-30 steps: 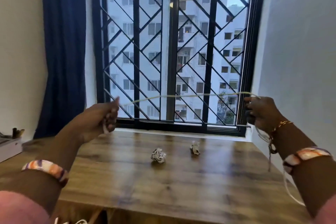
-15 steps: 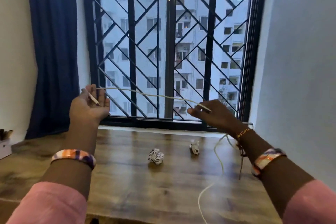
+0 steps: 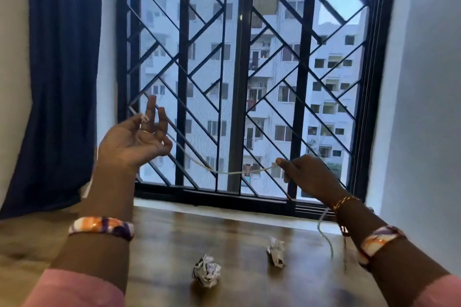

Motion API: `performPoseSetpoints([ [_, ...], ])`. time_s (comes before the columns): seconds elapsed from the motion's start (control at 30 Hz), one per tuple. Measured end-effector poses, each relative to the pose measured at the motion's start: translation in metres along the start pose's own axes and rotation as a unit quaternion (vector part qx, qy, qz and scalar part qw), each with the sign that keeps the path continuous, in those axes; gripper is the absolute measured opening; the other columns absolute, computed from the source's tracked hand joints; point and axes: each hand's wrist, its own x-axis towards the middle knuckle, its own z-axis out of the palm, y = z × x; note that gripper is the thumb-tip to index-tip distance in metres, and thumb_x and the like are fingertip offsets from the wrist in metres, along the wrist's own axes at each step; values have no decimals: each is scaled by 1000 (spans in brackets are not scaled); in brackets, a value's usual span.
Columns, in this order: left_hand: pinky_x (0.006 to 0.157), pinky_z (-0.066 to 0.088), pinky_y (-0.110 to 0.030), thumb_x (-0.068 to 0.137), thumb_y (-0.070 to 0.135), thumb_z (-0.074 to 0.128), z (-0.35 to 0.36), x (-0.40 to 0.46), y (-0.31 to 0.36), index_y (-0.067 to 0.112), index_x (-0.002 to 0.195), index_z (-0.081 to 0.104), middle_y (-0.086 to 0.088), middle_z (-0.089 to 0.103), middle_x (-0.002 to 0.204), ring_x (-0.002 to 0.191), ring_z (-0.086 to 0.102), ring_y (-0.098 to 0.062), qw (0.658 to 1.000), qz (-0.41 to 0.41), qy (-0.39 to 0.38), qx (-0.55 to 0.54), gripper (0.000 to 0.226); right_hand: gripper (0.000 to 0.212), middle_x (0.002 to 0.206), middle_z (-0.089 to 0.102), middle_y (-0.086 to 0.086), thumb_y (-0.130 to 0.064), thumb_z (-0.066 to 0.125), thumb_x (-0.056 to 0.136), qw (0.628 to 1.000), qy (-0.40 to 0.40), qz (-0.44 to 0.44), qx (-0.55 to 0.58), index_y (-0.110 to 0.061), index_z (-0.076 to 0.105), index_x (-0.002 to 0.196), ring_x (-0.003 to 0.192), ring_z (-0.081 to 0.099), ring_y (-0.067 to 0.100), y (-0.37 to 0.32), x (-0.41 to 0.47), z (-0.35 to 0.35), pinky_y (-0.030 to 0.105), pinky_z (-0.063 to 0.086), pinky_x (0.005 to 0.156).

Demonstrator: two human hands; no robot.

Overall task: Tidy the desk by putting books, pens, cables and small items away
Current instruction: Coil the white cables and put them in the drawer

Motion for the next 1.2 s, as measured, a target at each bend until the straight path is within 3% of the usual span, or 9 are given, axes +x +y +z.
performPoseSetpoints([
  [0.17,74,54,-26,85,3,47,-24,51,2,8,84,63,-4,69,76,75,65,-16,984,122,113,-61,17,22,56,56,-13,-26,54,92,998,9,-50,36,-26,65,73,56,55,10,6,22,4,12,35,52],
  [0.27,81,44,-26,85,21,46,-55,80,-2,28,87,74,9,58,71,77,53,-14,919,258,209,214,29,19,42,51,-20,-21,59,90,991,-45,-107,66,-29,60,73,40,43,-1,-5,23,11,11,28,46],
  [0.37,66,47,-35,85,23,54,-71,91,-14,0,96,67,-21,61,71,70,61,-34,705,364,336,508,28,11,38,47,-13,-22,59,90,984,-34,-168,58,-22,66,81,39,45,-4,-23,29,12,11,29,43],
  [0.43,59,43,-34,90,14,53,-68,84,-29,-3,84,65,-26,64,72,65,63,-37,519,411,224,715,22,10,46,47,-14,-25,59,90,980,34,-190,37,-23,68,84,42,49,-5,-30,43,7,11,30,46],
  [0.5,54,40,-27,92,8,48,-70,78,-39,1,88,64,-22,68,76,62,64,-33,422,367,76,825,18,10,54,55,-9,-22,61,88,977,104,-177,56,-22,69,82,40,48,0,-33,61,0,20,33,50],
  [0.63,64,47,-25,93,13,50,-56,57,-46,4,84,64,-10,71,87,67,61,-14,474,184,-90,856,19,7,47,51,-19,-19,65,85,958,201,-181,93,-17,70,81,45,53,-6,-40,91,-13,7,35,48],
  [0.9,44,28,-14,88,28,47,-7,22,-44,9,74,67,5,44,47,42,37,-6,912,-15,-222,344,31,16,61,57,-7,-25,63,87,940,245,-228,63,-12,72,86,51,52,-1,-53,134,-10,12,34,53],
  [1.0,48,34,-18,96,26,35,2,35,-35,6,76,63,2,55,53,47,47,-8,946,-28,-323,25,40,21,52,51,-12,-27,58,91,965,151,-213,38,-12,73,88,39,48,1,-50,132,6,8,33,42],
  [1.2,55,54,-17,97,10,36,32,72,-9,8,80,59,-1,66,69,54,62,-6,939,226,-79,-246,29,33,49,55,-9,-36,52,92,962,-38,-264,57,-19,68,69,39,41,3,-65,116,33,15,34,45],
])
